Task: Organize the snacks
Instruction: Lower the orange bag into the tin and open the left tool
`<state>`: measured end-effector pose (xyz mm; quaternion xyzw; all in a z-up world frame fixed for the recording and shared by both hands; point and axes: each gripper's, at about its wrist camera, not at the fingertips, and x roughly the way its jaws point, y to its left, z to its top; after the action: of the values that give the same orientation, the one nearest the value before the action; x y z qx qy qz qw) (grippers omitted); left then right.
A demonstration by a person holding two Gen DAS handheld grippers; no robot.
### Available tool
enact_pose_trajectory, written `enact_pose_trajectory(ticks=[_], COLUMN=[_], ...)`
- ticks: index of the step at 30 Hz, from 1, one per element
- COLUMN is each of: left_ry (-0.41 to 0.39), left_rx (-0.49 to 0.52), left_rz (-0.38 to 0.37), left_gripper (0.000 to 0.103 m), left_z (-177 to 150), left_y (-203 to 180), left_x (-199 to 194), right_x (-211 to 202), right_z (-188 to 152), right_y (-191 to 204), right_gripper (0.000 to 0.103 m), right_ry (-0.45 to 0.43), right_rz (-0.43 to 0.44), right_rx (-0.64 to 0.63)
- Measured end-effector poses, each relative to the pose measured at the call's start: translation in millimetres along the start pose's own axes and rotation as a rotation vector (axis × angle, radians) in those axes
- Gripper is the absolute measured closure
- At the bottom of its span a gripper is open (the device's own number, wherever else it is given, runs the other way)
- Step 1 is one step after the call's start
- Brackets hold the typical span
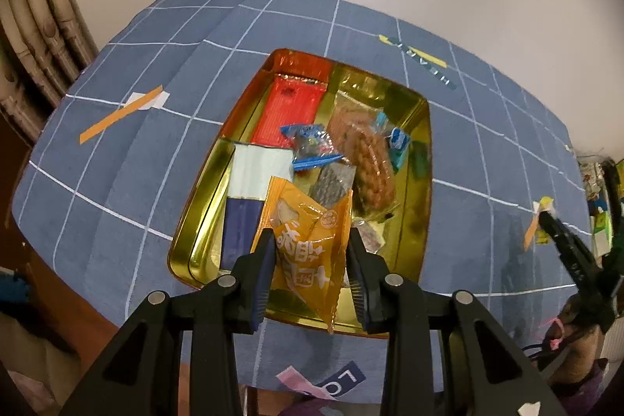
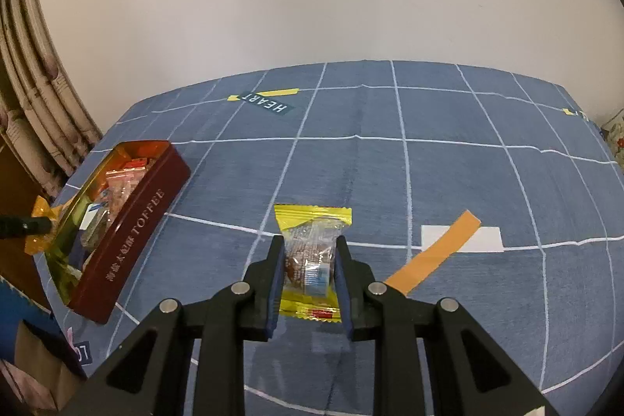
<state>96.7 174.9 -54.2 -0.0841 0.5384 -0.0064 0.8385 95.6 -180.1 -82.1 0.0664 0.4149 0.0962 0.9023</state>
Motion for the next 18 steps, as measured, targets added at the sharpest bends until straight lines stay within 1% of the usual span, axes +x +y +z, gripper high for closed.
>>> enact_pose_trajectory(ticks=[6, 18], left_ry=[-0.009, -0.013], left_rx=[0.014, 0.034], left_rz=[0.029, 0.060], left_gripper=[0.071, 0.071], left_z=[-2, -6], left_y=[-1, -3], left_x=[4, 8], right_x=[-6, -11], right_z=[3, 6], right_y=[11, 23], right_gripper=[0.079, 0.079], right_ry=[-0.007, -0.010], right_rz=[0.009, 0.019], right_rx=[-0.014, -0.031])
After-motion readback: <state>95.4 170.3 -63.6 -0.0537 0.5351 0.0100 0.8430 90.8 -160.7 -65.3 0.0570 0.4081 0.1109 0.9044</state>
